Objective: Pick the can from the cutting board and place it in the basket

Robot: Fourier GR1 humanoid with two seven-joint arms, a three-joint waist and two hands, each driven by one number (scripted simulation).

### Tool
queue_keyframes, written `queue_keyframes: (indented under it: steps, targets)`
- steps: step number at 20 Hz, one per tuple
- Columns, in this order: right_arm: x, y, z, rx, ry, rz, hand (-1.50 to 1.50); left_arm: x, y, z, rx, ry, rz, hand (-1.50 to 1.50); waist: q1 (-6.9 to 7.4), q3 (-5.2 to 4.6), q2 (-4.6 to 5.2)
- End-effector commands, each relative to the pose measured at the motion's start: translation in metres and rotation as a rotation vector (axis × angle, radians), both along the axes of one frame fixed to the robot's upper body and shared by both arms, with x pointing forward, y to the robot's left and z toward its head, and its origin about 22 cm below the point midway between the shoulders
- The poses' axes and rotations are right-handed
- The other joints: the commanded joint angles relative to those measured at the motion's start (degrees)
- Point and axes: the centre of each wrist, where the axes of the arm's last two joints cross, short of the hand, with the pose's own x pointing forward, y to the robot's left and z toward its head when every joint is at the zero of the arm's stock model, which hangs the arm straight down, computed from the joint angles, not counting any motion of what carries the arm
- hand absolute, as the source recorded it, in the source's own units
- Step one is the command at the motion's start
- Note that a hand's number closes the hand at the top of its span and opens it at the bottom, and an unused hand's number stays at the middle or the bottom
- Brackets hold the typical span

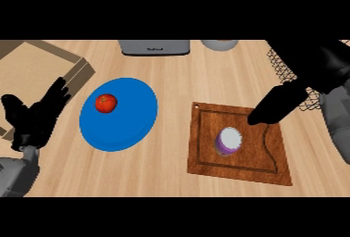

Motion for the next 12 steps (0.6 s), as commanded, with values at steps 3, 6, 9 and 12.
queue_keyframes:
  steps: [3, 6, 9, 12]
  targets:
    - [-0.002, -0.021, 0.028, -0.060, 0.187, 0.023, -1.50, 0.000, -0.002, 0.001, -0.005, 0.003, 0.001, 0.00, 0.30, 0.09, 0.25]
    - [-0.023, -0.047, 0.032, 0.008, 0.220, 0.058, -1.50, -0.009, 0.005, 0.003, 0.000, 0.002, 0.002, 0.00, -0.10, 0.13, 0.01]
    - [-0.047, -0.061, 0.022, 0.098, 0.205, 0.065, -1.50, -0.017, 0.016, -0.007, 0.010, 0.013, 0.000, 0.00, 0.00, 0.13, 0.18]
    - [-0.068, -0.084, 0.007, 0.156, 0.131, 0.048, -1.50, -0.007, -0.001, -0.001, 0.011, 0.001, 0.006, 0.00, -0.01, 0.19, 0.33]
